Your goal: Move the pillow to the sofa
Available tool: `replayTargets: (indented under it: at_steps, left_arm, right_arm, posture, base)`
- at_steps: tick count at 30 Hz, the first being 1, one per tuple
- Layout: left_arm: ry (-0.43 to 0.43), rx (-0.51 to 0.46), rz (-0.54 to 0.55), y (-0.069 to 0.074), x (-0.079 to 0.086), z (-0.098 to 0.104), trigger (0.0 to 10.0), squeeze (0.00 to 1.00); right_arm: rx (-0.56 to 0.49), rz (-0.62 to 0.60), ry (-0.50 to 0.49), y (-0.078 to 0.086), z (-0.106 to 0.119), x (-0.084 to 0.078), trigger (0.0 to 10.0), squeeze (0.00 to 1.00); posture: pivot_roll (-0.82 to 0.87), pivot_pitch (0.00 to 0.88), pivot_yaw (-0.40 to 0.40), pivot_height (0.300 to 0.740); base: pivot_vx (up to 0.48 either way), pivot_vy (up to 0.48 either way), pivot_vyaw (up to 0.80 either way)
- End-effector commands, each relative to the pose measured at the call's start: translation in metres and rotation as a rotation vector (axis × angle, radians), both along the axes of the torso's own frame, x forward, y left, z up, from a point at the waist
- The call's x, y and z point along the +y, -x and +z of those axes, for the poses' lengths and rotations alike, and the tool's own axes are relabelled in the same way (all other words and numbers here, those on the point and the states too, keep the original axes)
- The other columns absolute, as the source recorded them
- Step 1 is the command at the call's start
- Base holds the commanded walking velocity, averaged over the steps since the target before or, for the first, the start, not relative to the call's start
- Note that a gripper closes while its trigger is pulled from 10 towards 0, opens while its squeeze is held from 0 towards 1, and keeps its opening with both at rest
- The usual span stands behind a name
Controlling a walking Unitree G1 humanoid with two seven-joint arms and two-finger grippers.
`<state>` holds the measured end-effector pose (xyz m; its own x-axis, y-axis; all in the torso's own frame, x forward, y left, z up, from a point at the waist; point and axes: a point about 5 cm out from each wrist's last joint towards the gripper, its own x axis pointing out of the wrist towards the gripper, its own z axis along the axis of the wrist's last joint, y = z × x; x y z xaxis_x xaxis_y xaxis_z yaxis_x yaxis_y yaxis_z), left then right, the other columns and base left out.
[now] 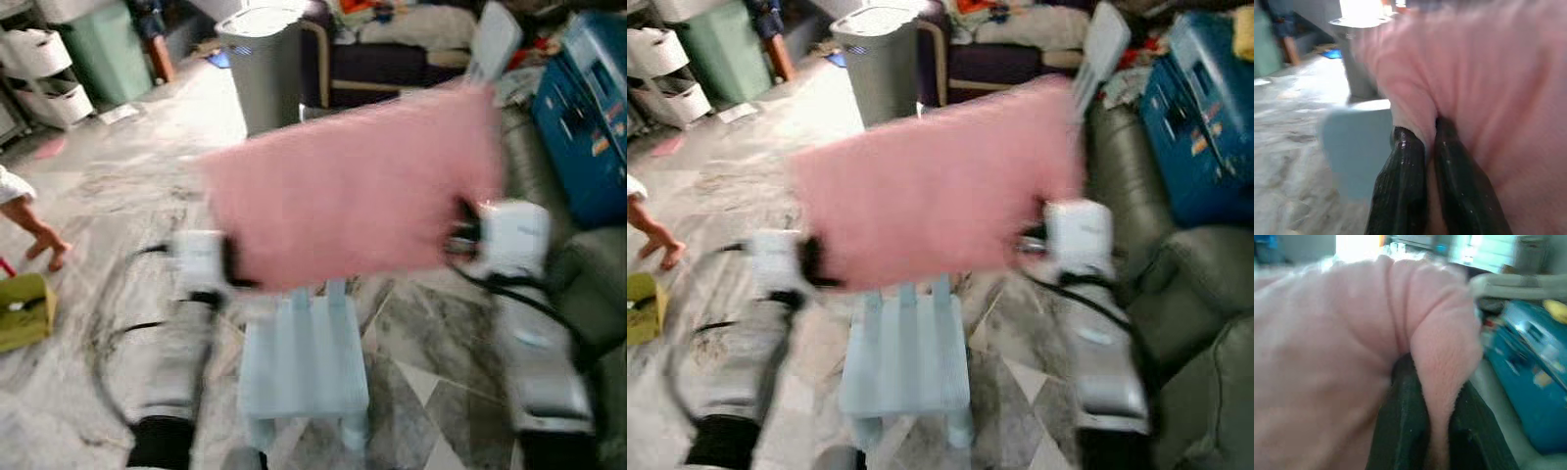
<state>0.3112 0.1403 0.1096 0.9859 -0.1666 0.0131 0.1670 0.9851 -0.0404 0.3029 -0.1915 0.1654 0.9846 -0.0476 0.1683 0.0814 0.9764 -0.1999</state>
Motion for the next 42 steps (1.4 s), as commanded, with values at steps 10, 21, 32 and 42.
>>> replayTargets:
  at_steps: [10, 21, 32, 42]
  left_arm:
    - [-0.012, 0.051, 0.101, 0.006, 0.025, -0.005, 10.0, 0.00]
    - [0.009, 0.070, 0.058, 0.009, 0.022, -0.008, 10.0, 0.00]
    - [0.052, 0.102, 0.033, 0.018, 0.016, -0.012, 10.0, 0.00]
    - [0.094, 0.141, 0.032, 0.021, 0.012, -0.015, 10.0, 0.00]
  right_arm:
    - [-0.058, 0.066, -0.009, -0.004, 0.016, 0.018, 10.0, 0.00]
    - [-0.046, 0.067, -0.012, -0.001, 0.016, 0.019, 10.0, 0.00]
    - [-0.015, 0.074, -0.011, 0.004, 0.013, 0.018, 10.0, 0.00]
    - [0.010, 0.103, -0.016, 0.010, 0.011, 0.020, 10.0, 0.00]
  posture:
    - [-0.02, 0.000, 0.043, 0.740]
    - [-0.03, 0.000, 0.042, 0.740]
    - [-0.04, 0.000, 0.031, 0.740]
    - [-0.05, 0.000, 0.026, 0.740]
  base:
    - [0.000, 0.000, 0.00]
    - [0.000, 0.000, 0.00]
    - [0.000, 0.000, 0.00]
    - [0.000, 0.000, 0.00]
